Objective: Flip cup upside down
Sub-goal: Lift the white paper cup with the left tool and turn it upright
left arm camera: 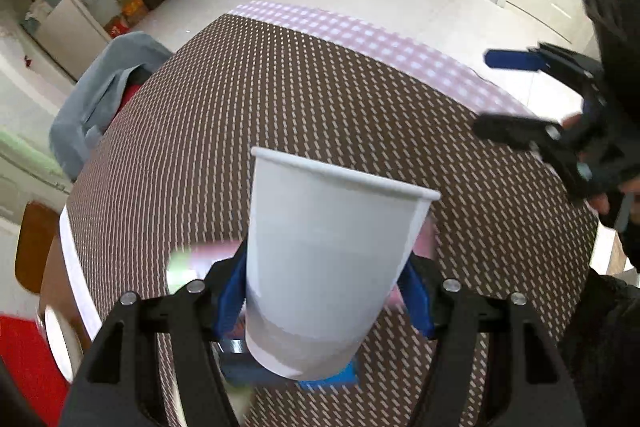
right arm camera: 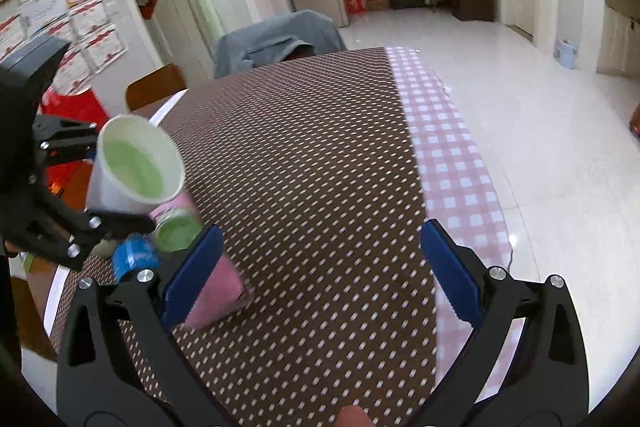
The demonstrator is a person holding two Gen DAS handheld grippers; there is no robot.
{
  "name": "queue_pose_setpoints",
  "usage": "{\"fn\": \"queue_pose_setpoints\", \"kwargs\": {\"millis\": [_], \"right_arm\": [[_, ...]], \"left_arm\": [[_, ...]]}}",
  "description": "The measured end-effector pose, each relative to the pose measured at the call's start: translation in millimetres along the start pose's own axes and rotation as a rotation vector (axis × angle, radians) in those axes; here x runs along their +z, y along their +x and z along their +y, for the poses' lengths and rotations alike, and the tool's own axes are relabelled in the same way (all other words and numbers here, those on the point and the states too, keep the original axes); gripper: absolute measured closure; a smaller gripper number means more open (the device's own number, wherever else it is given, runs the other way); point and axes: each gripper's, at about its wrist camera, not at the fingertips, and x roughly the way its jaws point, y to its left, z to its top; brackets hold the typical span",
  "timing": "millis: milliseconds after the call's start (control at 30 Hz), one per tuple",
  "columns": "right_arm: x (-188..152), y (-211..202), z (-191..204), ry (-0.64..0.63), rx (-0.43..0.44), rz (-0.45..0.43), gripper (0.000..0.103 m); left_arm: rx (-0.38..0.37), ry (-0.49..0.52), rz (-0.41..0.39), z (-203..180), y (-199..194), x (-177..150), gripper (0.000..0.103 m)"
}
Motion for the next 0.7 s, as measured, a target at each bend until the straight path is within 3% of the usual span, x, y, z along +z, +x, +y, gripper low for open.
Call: {"fn": "queue_pose_setpoints", "kwargs": {"millis": [333, 700], "right_arm": [[-39, -28, 32, -0.074, 0.071, -0.033, 0.006], [-77, -28, 38, -0.108, 0.088, -0.023, 0.006]], "left_arm": [[0.045, -0.14, -0.064, -45, -23, -78, 0.038], [0.033, -0.154, -0.022, -96, 21, -117, 0.037]]}}
